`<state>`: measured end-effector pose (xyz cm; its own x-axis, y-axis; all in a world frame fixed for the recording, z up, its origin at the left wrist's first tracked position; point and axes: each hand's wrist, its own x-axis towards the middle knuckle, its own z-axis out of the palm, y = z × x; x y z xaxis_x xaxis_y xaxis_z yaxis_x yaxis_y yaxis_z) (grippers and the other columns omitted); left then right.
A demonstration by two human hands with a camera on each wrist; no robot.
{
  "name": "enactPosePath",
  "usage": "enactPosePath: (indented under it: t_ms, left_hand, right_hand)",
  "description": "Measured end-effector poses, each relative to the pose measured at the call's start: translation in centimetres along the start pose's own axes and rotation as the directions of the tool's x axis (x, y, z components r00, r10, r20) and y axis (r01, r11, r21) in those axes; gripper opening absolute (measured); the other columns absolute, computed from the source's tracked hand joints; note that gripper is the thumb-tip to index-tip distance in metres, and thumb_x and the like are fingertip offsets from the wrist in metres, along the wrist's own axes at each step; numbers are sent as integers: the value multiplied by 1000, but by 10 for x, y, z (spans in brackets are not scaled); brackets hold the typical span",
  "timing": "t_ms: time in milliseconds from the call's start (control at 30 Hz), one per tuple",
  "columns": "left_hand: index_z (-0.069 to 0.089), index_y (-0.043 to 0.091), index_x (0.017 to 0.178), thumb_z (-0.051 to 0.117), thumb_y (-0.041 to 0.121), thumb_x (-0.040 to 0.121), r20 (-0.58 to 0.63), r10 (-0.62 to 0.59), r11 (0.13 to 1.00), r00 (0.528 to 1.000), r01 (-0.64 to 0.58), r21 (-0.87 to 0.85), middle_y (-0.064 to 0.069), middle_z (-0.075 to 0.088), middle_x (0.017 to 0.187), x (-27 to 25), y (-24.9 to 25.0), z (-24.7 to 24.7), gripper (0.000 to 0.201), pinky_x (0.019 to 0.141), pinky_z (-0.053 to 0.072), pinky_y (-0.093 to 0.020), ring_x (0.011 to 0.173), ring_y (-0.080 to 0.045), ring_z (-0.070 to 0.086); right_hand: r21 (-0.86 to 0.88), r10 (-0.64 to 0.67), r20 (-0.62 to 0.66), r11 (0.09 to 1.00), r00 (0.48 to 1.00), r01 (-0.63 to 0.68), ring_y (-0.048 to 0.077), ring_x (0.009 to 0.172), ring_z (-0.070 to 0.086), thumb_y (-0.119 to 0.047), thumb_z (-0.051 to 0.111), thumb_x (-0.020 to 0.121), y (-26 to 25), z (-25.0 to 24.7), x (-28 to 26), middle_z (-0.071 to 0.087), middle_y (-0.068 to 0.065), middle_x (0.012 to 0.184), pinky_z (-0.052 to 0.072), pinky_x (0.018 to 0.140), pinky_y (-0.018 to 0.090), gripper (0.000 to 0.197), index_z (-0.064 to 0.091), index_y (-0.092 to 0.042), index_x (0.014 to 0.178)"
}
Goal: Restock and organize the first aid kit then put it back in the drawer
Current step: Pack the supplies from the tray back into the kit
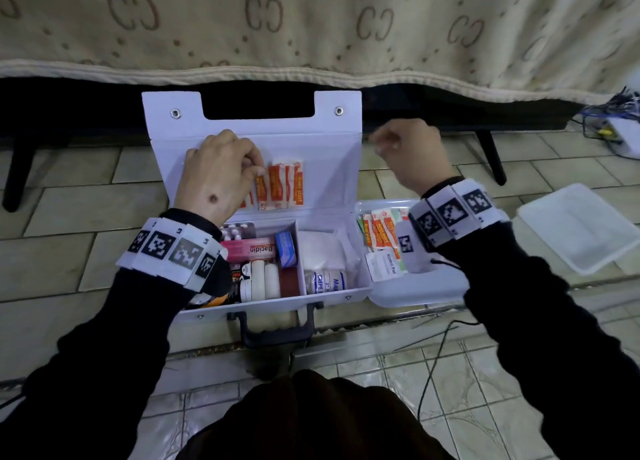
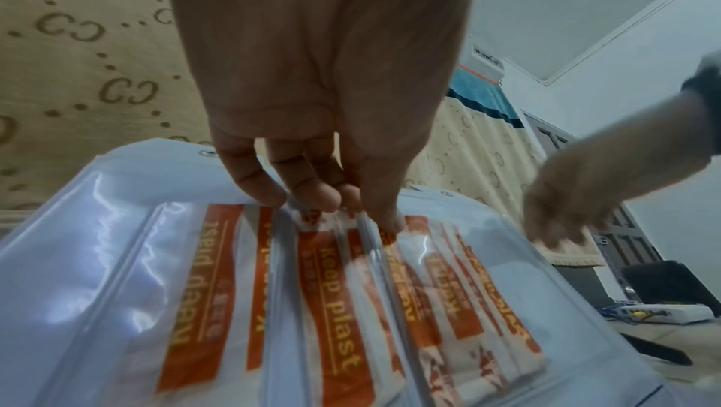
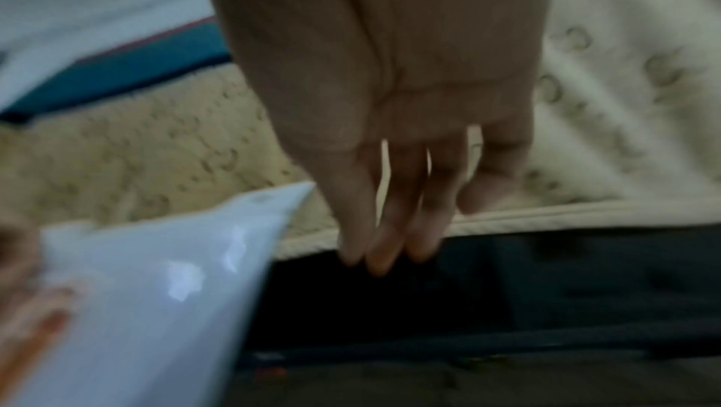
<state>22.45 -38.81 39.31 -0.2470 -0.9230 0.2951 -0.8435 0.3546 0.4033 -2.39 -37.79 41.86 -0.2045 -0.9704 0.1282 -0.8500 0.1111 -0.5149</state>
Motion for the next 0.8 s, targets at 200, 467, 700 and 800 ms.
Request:
enactPosePath:
  t_ms: [200, 467, 700, 800]
  left_hand:
    - [65, 15, 88, 59, 22, 89, -15, -1, 1000, 1000, 1, 5, -7, 54, 97, -1, 1, 1, 8, 86, 36, -42, 98, -27, 53]
    - [65, 16, 86, 61, 22, 88, -27, 0, 1000, 1000, 0, 17, -4, 57, 95, -3, 4, -1, 7, 86, 44, -45, 92, -24, 57]
    - [65, 18, 84, 62, 21, 87, -19, -12, 1000, 1000, 12, 1, 1, 54, 90, -3, 4, -3, 6, 87, 45, -47, 90, -23, 58]
    - [65, 17, 84, 62, 20, 87, -12, -11, 1000, 1000, 11, -14, 3, 51, 88, -4, 5, -4, 6, 87, 45, -47, 88, -22, 57]
  right_hand:
    - [-334, 247, 469, 938, 848, -89, 20, 104, 61, -7, 68, 81, 61, 8, -3, 66, 5, 114, 47, 86, 29, 26, 67, -17, 105]
    - [-363, 181, 537, 931, 824, 32, 27, 112, 57, -1, 72, 73, 73, 42, -11, 57, 12, 123, 43, 80, 26, 60, 53, -10, 129]
    - [-172, 141, 371, 982, 918, -81, 15, 84, 56, 1, 74, 72, 91, 40, -12, 62, 3, 90, 41, 61, 14, 20, 65, -10, 87]
    - [-144, 162, 373, 983, 914, -115, 15, 80, 60, -3, 76, 72, 94, 30, -11, 64, 0, 77, 48, 65, 19, 20, 61, -16, 73]
